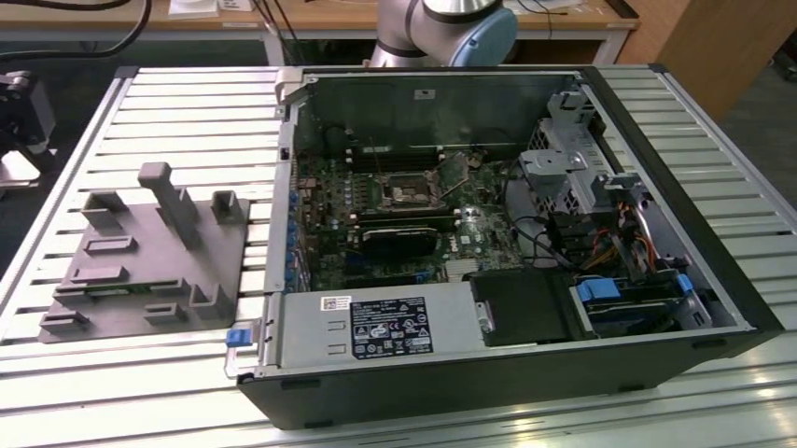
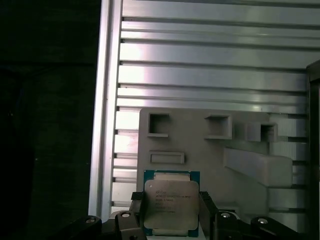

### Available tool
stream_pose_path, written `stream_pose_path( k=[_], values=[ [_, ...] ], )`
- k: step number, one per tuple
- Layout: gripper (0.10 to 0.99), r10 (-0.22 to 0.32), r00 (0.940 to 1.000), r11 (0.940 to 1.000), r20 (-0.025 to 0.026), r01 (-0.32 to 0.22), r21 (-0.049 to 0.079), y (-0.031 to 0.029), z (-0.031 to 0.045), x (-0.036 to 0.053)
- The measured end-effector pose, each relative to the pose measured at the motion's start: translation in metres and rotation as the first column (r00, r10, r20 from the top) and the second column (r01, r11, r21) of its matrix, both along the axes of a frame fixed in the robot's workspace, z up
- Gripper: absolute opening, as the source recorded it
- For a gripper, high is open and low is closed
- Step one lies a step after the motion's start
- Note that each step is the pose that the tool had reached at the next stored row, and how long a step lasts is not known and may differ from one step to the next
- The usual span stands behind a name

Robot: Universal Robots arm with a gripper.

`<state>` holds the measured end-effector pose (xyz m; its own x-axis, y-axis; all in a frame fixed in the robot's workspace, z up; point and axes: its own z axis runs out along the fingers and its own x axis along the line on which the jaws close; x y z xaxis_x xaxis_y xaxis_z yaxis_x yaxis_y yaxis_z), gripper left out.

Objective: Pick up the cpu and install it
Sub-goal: 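Pick up the cpu and move it towards the insertion slot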

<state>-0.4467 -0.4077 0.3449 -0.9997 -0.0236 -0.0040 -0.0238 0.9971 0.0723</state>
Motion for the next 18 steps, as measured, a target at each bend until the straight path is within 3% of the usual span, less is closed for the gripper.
stream_pose_path(
  k=[18],
  values=[
    [0.525,0.000,1.0000,0.9999,0.0000,0.000,0.010,0.0000,0.0374,-0.0004]
  ],
)
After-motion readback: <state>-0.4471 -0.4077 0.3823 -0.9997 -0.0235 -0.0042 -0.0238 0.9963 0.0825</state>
